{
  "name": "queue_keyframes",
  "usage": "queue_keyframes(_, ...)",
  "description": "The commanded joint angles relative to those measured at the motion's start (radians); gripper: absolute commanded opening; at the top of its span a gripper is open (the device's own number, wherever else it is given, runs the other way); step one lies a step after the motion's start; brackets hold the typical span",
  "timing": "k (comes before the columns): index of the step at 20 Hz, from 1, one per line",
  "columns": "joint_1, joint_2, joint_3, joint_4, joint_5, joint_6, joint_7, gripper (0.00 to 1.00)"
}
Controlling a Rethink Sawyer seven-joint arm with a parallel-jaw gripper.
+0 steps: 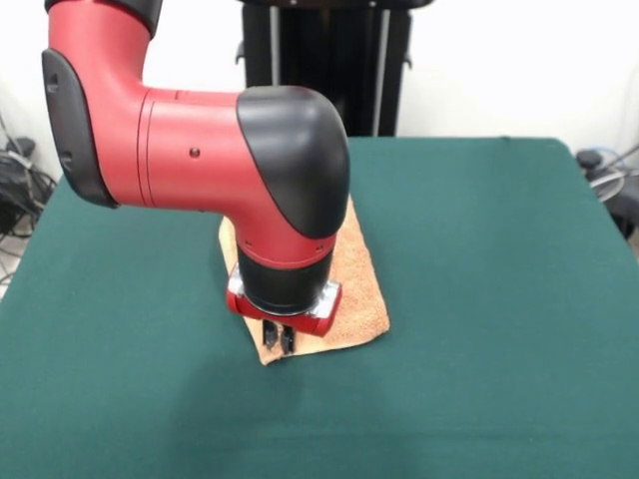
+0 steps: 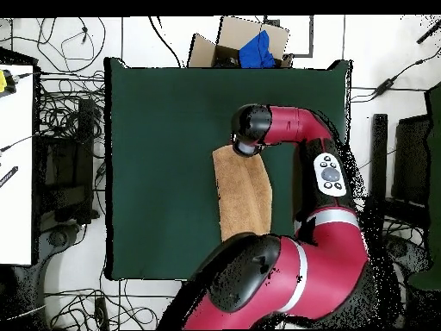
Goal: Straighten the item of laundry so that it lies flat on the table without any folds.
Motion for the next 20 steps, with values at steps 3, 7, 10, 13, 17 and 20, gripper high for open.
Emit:
queue_keyframes(3,0.016,-0.093,-0.010,0.156,0.005,-0.087,0.040,0.00)
queue_keyframes(7,0.013,-0.131,0.007,0.194,0.014,-0.089,0.024,0.00)
queue_keyframes(10,0.019,-0.176,0.012,0.204,0.021,-0.042,-0.002,0.00)
queue_keyframes(13,0.019,-0.234,0.030,0.224,0.053,-0.010,-0.007,0.00)
queue_keyframes(17,0.049,-0.280,0.014,0.245,0.089,-0.016,0.080,0.00)
queue_keyframes(20,0.067,-0.301,-0.002,0.252,0.104,-0.017,0.120,0.00)
